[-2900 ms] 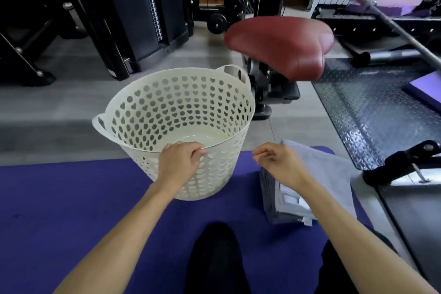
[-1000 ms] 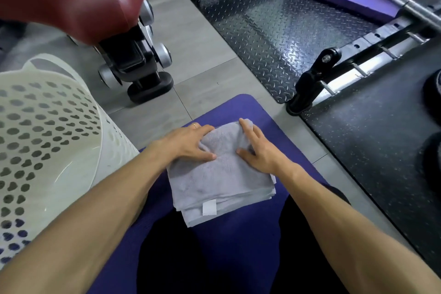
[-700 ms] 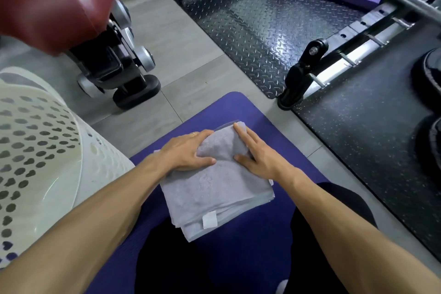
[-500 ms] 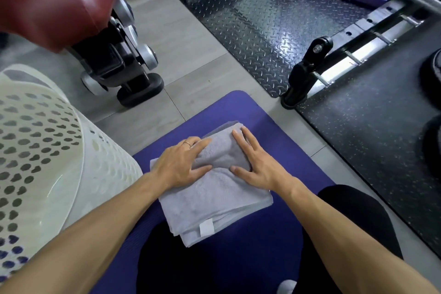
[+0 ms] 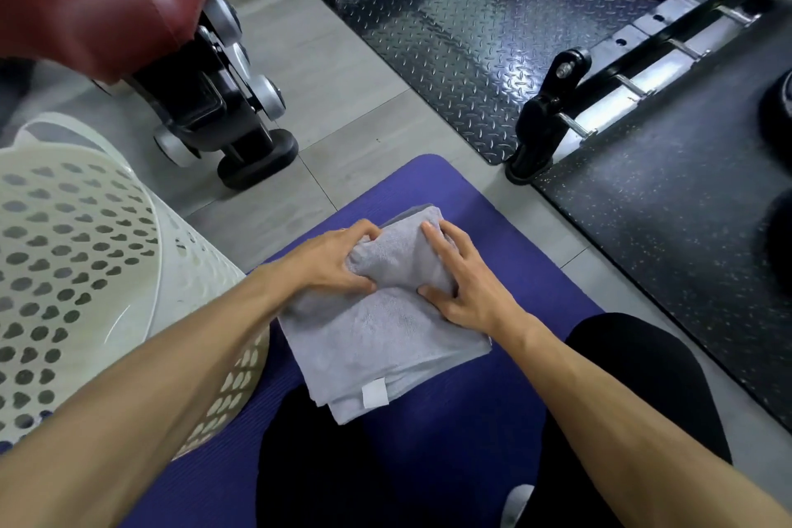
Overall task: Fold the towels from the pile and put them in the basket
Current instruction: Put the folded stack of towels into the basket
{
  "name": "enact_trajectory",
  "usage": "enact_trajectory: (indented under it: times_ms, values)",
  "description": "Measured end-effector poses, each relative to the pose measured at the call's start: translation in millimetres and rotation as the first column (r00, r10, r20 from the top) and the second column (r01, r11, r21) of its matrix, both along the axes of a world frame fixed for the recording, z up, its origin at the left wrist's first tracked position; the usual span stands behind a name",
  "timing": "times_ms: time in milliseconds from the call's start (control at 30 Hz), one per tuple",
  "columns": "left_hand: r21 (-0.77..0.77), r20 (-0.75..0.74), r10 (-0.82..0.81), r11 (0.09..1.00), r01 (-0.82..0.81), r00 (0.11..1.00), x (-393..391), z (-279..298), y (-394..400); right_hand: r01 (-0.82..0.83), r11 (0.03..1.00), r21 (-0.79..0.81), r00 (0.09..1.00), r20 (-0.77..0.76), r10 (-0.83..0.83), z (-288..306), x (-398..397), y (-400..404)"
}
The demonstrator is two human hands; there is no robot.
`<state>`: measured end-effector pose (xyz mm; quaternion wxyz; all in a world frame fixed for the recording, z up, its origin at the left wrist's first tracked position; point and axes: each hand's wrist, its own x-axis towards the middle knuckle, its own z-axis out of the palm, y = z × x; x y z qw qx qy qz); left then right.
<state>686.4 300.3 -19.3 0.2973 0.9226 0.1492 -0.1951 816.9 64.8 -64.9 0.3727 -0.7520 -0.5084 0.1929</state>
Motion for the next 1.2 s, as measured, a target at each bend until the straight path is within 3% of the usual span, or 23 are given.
enact_trajectory:
  times_ms: [133, 267, 333, 433, 500, 567, 667, 800, 933, 1200]
  values:
    - [0.025, -0.034, -0.038, 0.999, 0.039, 0.999, 10, 1, -2, 0.036, 0.999, -0.036, 0.999, -0.005, -0.037, 1, 4, -8]
    - [0.018, 0.01, 0.137, 0.99, -0.137, 0.99, 12, -3, 5, 0.018, 0.983, -0.185, 1.0, 0.022, -0.014, 1, 3, -19]
    - [0.004, 0.131, 0.14, 0.99, -0.142, 0.981, 8, -4, 1, 0.003, 0.976, -0.217, 1.0, 0.0, -0.003, 0, 2, -20]
    - [0.027, 0.298, 0.008, 0.999, -0.017, 0.955, -5, -1, -5, -0.009, 0.959, -0.284, 0.997, -0.074, -0.012, -3, 4, -18]
    - [0.115, 0.227, -0.151, 0.985, 0.127, 0.962, -14, 0, -3, -0.012, 0.947, -0.321, 0.994, -0.107, -0.023, -4, 5, -15]
    - [0.198, 0.055, -0.275, 0.945, 0.259, 0.96, -19, 5, 2, -0.014, 0.937, -0.349, 0.991, -0.13, -0.034, -2, 4, -12]
    - [0.212, -0.088, -0.29, 0.929, 0.302, 0.953, -16, 12, 8, -0.014, 0.913, -0.407, 0.99, -0.133, -0.044, 4, 5, -8]
    - [0.198, -0.124, -0.19, 0.957, 0.212, 0.974, -11, 11, 1, -0.009, 0.886, -0.464, 0.985, -0.156, -0.071, 9, 6, -12]
    - [0.192, -0.124, -0.094, 0.974, 0.117, 0.988, -6, 25, -15, 0.057, 0.916, -0.398, 0.965, -0.213, -0.153, 15, 2, -13]
    - [0.36, 0.08, 0.052, 0.93, -0.077, 0.995, -16, 126, -34, 0.144, 0.97, -0.198, 0.984, -0.076, -0.162, 101, 13, 2]
